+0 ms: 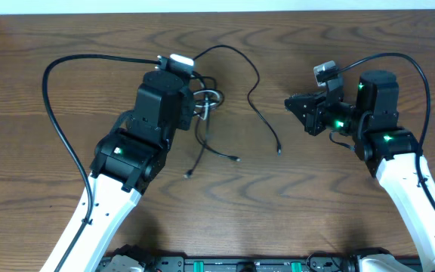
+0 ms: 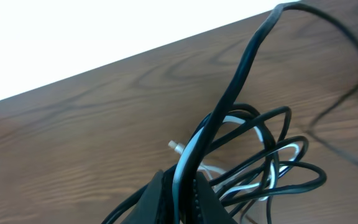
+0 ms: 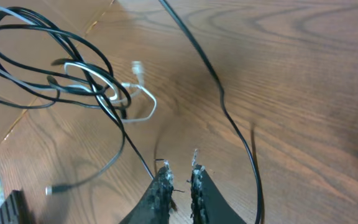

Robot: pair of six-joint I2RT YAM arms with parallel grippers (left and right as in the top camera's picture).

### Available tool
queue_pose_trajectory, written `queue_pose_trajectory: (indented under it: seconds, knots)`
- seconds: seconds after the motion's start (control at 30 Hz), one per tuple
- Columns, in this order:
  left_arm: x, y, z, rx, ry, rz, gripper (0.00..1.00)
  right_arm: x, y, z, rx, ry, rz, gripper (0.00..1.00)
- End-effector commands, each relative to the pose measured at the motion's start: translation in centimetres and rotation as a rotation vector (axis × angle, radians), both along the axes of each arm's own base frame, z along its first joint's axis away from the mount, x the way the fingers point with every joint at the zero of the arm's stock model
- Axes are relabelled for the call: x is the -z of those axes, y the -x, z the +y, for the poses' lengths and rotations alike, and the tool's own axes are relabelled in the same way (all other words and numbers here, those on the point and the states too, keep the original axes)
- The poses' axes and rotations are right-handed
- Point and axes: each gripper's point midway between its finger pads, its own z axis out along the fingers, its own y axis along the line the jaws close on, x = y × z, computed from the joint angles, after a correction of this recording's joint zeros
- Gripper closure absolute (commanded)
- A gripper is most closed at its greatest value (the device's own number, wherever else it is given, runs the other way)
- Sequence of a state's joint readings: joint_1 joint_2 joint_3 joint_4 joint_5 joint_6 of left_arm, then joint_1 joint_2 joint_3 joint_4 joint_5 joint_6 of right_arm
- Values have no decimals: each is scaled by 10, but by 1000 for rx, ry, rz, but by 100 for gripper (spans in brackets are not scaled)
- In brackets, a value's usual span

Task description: Untangle cables

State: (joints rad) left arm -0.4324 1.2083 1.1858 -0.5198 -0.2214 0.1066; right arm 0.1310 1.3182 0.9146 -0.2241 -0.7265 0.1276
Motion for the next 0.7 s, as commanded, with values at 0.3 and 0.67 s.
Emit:
queue_pose_trajectory:
  seconds: [0.3,0.67]
  knots:
    - [-25,17,-78,375,293,5,93,-24,37,49,-353,14,-263,47]
    - [-27,18,-81,392,305,3,93,-23,39,53,-368,29,-282,46]
